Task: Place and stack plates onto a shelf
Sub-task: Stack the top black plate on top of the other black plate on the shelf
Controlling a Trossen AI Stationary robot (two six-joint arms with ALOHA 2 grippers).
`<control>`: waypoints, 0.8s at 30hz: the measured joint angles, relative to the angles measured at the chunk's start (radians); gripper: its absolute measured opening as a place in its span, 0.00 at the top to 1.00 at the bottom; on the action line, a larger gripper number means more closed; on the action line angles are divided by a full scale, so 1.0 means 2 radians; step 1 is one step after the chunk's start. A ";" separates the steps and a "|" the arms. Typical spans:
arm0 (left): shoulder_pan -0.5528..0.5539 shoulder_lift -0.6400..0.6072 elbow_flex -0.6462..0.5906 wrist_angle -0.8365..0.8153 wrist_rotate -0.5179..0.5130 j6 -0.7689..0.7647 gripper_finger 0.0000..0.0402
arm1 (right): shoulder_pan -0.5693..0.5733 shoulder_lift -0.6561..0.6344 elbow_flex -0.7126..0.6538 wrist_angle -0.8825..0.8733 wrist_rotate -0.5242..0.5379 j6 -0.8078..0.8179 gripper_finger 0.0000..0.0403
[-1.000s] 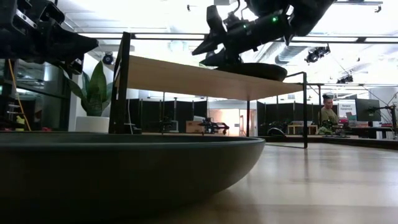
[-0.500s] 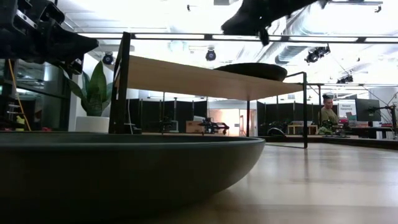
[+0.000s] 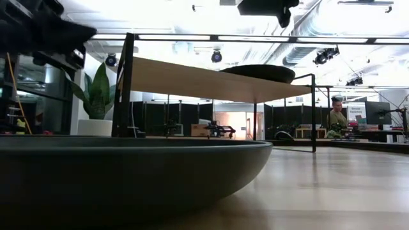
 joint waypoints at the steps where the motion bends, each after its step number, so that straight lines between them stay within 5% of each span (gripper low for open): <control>1: -0.003 0.000 0.010 -0.015 0.015 -0.012 0.97 | 0.001 0.000 0.000 0.000 0.002 0.002 0.88; 8: -0.061 0.035 0.062 -0.137 0.057 -0.123 0.80 | 0.001 0.000 0.000 -0.006 0.004 0.004 0.88; 17: -0.178 0.176 0.064 -0.182 0.057 -0.226 0.68 | 0.001 0.000 0.000 -0.027 0.034 0.004 0.88; 24: -0.243 0.287 0.117 -0.252 -0.053 -0.188 0.67 | 0.001 0.000 0.000 -0.035 0.040 0.004 0.88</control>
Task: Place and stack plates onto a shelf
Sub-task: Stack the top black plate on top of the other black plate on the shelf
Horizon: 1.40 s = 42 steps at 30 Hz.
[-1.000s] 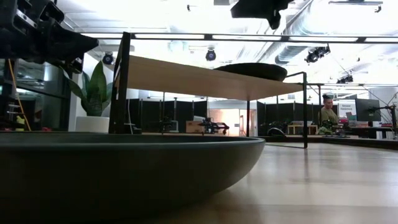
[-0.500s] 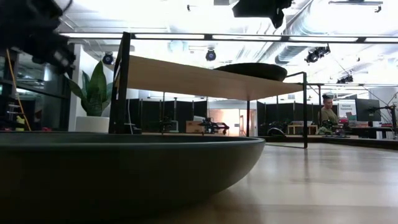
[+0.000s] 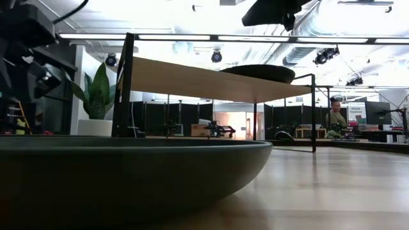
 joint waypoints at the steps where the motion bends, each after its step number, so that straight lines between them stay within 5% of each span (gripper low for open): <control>1: -0.008 0.019 0.009 -0.012 -0.026 0.011 0.67 | 0.000 0.000 0.000 0.000 0.000 0.000 0.88; 5: -0.032 0.089 0.032 -0.036 -0.105 0.034 0.67 | 0.000 0.000 0.000 -0.004 0.000 0.000 0.88; 16: -0.053 0.258 0.036 -0.042 -0.203 -0.033 0.67 | 0.000 0.000 0.000 -0.022 0.008 0.000 0.88; 26: -0.052 0.300 0.037 -0.042 -0.174 -0.130 0.70 | 0.000 0.000 0.000 -0.024 0.008 0.000 0.88; 31: -0.052 0.297 0.049 -0.058 -0.159 -0.173 0.92 | 0.000 0.000 0.000 -0.024 0.008 0.003 0.88; 42: -0.054 0.297 0.219 -0.210 -0.051 -0.094 0.99 | 0.000 0.000 0.000 -0.024 0.009 0.013 0.88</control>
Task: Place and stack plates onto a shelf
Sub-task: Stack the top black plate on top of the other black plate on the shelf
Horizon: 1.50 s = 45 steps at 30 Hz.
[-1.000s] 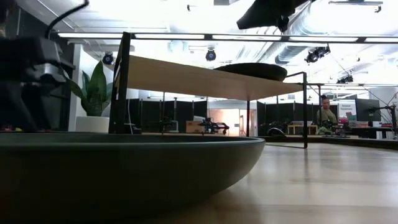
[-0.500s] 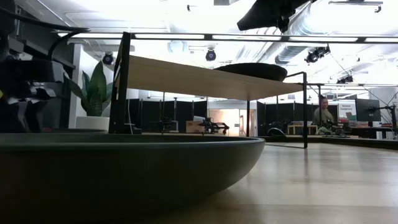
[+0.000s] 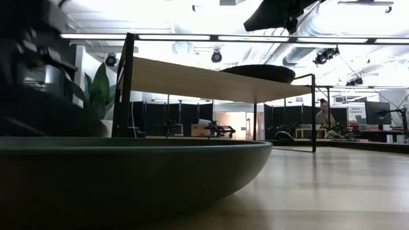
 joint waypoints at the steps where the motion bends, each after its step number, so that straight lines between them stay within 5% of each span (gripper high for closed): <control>1: -0.002 0.000 0.018 -0.012 0.018 0.012 0.99 | 0.000 0.000 0.000 0.000 0.000 0.000 0.88; 8: -0.028 -0.005 0.130 -0.085 0.128 0.050 1.00 | 0.000 0.000 0.000 0.000 0.000 -0.004 0.88; 13: -0.046 -0.022 0.217 -0.105 0.144 0.019 1.00 | 0.000 0.000 0.000 0.000 0.000 -0.004 0.88; 17: -0.058 -0.036 0.297 -0.103 0.077 0.075 1.00 | 0.000 0.000 0.000 0.000 0.000 0.002 0.88; 24: -0.018 -0.040 0.387 -0.101 -0.087 0.313 1.00 | 0.000 0.000 0.000 0.002 0.000 0.010 0.88; 27: 0.045 -0.037 0.388 -0.102 -0.098 0.401 1.00 | 0.000 0.000 0.000 0.014 0.018 0.009 0.88; 32: 0.181 -0.015 0.362 -0.065 -0.018 0.516 1.00 | 0.000 -0.016 -0.001 0.070 0.034 -0.018 0.88; 39: 0.344 -0.010 0.233 0.148 0.165 0.653 1.00 | 0.001 -0.091 -0.001 0.075 0.035 -0.039 0.88; 45: 0.416 0.028 0.160 0.347 0.176 0.725 1.00 | 0.001 -0.146 0.000 0.053 0.038 -0.039 0.88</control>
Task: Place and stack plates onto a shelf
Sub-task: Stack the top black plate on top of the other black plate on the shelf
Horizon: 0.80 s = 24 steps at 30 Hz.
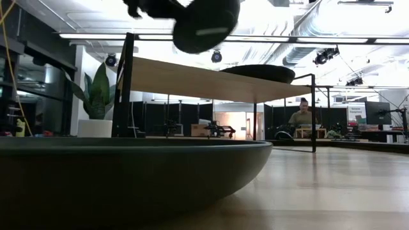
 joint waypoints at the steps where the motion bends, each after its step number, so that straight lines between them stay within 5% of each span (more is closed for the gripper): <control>1: 0.003 0.014 0.000 0.006 0.003 0.010 1.00 | 0.000 -0.004 0.000 -0.001 0.000 0.000 0.88; 12: -0.025 0.185 0.099 -0.011 0.008 0.063 1.00 | 0.000 -0.004 0.000 -0.007 0.033 -0.019 0.88; 24: -0.033 0.202 0.128 -0.011 0.004 0.064 1.00 | 0.000 -0.004 0.000 0.015 0.043 -0.056 0.88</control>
